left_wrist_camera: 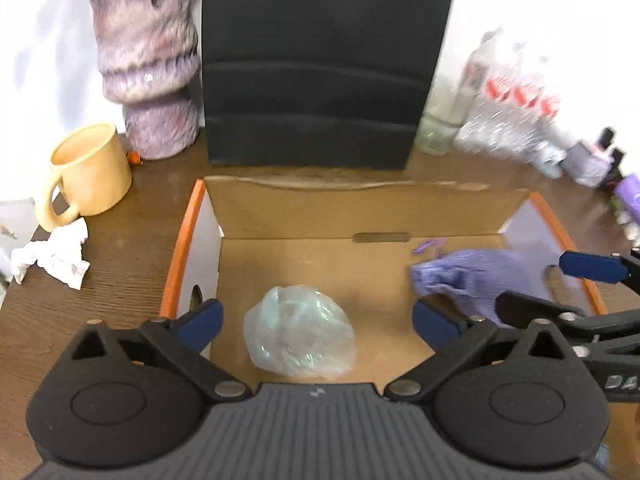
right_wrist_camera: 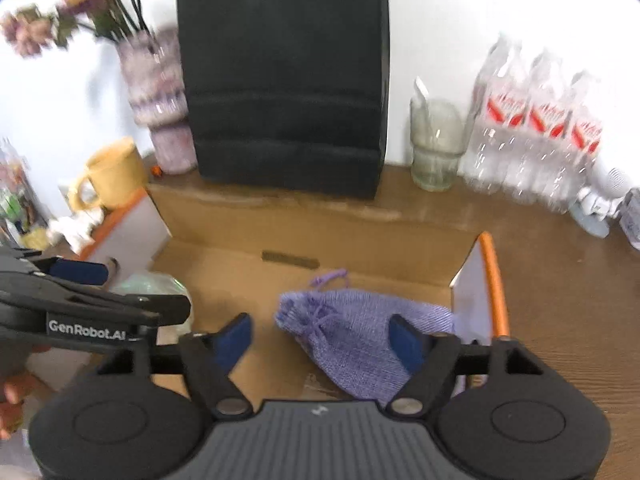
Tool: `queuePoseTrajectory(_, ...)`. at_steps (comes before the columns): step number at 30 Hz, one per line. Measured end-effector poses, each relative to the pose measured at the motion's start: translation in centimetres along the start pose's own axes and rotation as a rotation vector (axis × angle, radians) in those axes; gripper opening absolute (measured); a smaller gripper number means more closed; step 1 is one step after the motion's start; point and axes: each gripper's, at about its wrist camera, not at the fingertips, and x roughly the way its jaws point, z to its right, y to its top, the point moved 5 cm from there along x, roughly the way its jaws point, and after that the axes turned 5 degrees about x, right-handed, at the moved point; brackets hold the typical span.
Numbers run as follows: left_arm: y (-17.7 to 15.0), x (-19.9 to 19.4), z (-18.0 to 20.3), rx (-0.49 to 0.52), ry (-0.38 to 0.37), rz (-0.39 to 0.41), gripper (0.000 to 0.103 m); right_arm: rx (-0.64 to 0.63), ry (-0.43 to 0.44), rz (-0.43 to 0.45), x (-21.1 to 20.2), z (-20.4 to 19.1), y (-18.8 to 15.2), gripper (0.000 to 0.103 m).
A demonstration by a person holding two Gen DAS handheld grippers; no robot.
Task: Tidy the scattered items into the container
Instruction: 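Carry both items into the cardboard box and open both tools, then grasp the clear plastic container with the left tool while the right grasps the plush toy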
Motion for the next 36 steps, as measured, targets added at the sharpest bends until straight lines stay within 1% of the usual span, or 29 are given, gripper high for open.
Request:
queuePoseTrajectory(1, -0.2, -1.2, 0.1, 0.002, -0.006, 0.023, 0.103, -0.002, 0.009, 0.025, -1.3, -0.1, 0.0, 0.089)
queuePoseTrajectory(3, -0.7, -3.9, 0.2, 0.012, -0.021, 0.079, 0.103, -0.005, 0.02, 0.071, -4.0, -0.1, -0.2, 0.091)
queuePoseTrajectory(7, -3.1, -9.4, -0.3, 0.023, -0.046, 0.198, 0.103, -0.025, 0.027, 0.174, -9.7, -0.3, -1.7, 0.103)
queuePoseTrajectory(9, -5.0, -11.9, -0.6, 0.035, -0.046, 0.252, 0.103, -0.037, 0.019, 0.221, -12.5, -0.4, -3.2, 0.103)
queuePoseTrajectory(11, -7.4, -14.0, -1.0, 0.044, -0.04, 0.294, 0.103, -0.043, 0.027, 0.241, -14.6, -0.6, -5.0, 0.103)
queuePoseTrajectory(14, -11.1, -16.0, -1.7, 0.043, -0.041, 0.329, 0.103, -0.053, 0.04, 0.257, -17.0, -1.1, -8.5, 0.103)
queuePoseTrajectory(16, -13.6, -16.7, -2.3, 0.031, -0.038, 0.332, 0.103, -0.051, 0.039, 0.258, -18.0, -1.8, -11.2, 0.103)
queuePoseTrajectory(18, -16.0, -17.1, -2.9, 0.008, -0.036, 0.313, 0.103, -0.047, 0.038, 0.25, -18.6, -2.4, -13.7, 0.103)
queuePoseTrajectory(21, -19.0, -17.3, -3.6, -0.027, -0.044, 0.281, 0.103, -0.043, 0.015, 0.229, -18.7, -3.4, -17.1, 0.103)
queuePoseTrajectory(23, -20.6, -17.5, -3.7, -0.035, -0.055, 0.273, 0.103, -0.023, 0.01, 0.212, -18.7, -3.9, -18.9, 0.103)
queuePoseTrajectory(25, -21.7, -17.5, -3.4, -0.021, -0.078, 0.262, 0.103, 0.007, 0.017, 0.187, -18.4, -4.2, -20.3, 0.103)
queuePoseTrajectory(27, -22.2, -17.3, -3.0, 0.006, -0.088, 0.254, 0.103, 0.03, 0.027, 0.16, -18.0, -4.5, -21.2, 0.103)
queuePoseTrajectory(29, -22.4, -16.9, -2.6, 0.029, -0.083, 0.244, 0.103, 0.036, 0.033, 0.134, -17.4, -4.9, -21.6, 0.103)
queuePoseTrajectory(36, -22.8, -15.9, -2.2, 0.065, -0.082, 0.226, 0.103, 0.018, 0.019, 0.112, -16.4, -5.7, -20.9, 0.103)
